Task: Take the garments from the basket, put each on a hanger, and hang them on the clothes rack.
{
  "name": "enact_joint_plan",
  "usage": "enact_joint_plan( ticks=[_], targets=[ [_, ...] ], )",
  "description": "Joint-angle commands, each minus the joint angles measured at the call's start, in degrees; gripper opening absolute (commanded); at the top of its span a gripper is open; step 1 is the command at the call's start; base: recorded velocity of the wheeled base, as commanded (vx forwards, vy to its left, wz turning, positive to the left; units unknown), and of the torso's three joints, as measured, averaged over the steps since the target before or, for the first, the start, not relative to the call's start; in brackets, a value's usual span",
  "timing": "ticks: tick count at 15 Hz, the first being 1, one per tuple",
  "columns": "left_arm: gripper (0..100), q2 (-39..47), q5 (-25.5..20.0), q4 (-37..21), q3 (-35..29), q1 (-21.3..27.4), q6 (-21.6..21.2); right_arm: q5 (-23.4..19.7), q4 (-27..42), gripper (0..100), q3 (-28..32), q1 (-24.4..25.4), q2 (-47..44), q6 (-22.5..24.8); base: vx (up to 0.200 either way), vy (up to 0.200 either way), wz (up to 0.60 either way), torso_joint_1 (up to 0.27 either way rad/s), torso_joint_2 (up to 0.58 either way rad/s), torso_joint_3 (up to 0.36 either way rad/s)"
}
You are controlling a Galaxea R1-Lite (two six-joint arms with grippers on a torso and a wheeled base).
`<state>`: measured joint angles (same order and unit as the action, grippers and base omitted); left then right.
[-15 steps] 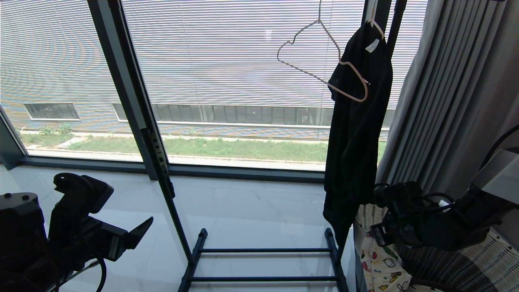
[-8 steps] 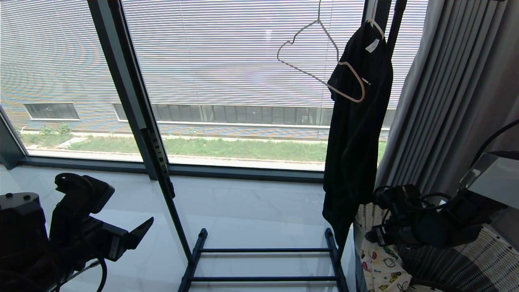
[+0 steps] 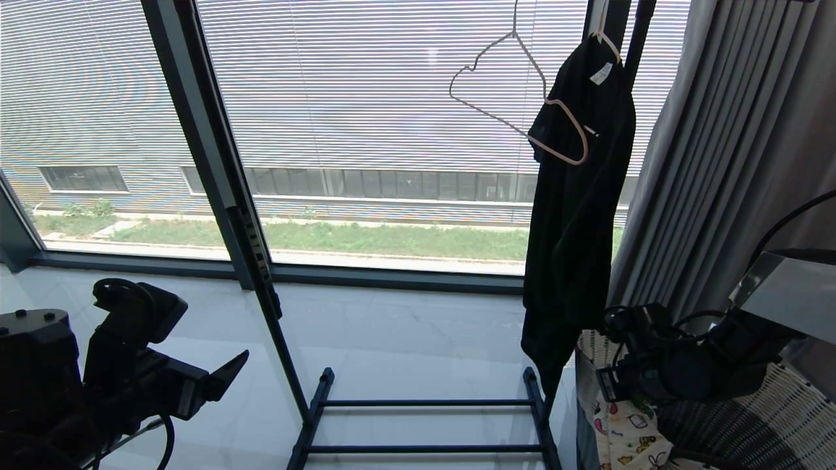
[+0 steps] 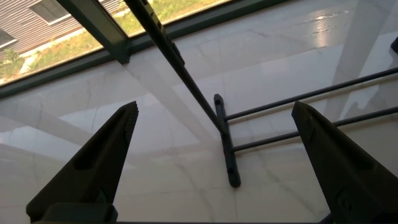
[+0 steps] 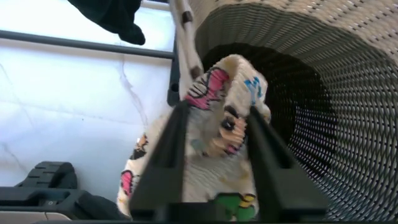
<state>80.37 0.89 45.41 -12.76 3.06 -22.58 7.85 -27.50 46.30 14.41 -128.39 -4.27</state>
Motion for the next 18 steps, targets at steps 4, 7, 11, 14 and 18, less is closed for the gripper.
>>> enact_joint_plan(
  ticks=[4, 7, 11, 14, 18],
  targets=[
    [100, 0.22, -0.01, 0.03, -0.07, 0.02, -0.01, -0.2, 0.17, 0, -0.16, 1.59, -0.02, -1.89, 0.0, 0.0, 0.0, 0.0, 0.0, 0.0],
    [100, 0.14, -0.01, 0.03, -0.16, 0.02, -0.01, -0.38, 0.08, 0, -0.16, 4.93, 1.57, -6.81, 0.0, 0.0, 0.0, 0.0, 0.0, 0.0],
    [100, 0.22, -0.01, 0.03, -0.77, 0.02, -0.01, -0.73, -0.36, 0, -0.25, 8.97, 7.81, -10.59, 0.0, 0.0, 0.0, 0.0, 0.0, 0.0],
    [100, 0.14, -0.01, 0.03, -1.39, 0.46, -0.01, -0.73, -0.54, 0, -2.09, 9.41, 14.75, -10.67, 0.0, 0.0, 0.0, 0.0, 0.0, 0.0],
    [100, -0.48, -0.54, 0.03, -3.58, 8.81, 3.42, -1.26, -5.72, 0, -6.75, 11.61, 26.09, -10.59, 0.0, 0.0, 0.0, 0.0, 0.0, 0.0]
  ],
)
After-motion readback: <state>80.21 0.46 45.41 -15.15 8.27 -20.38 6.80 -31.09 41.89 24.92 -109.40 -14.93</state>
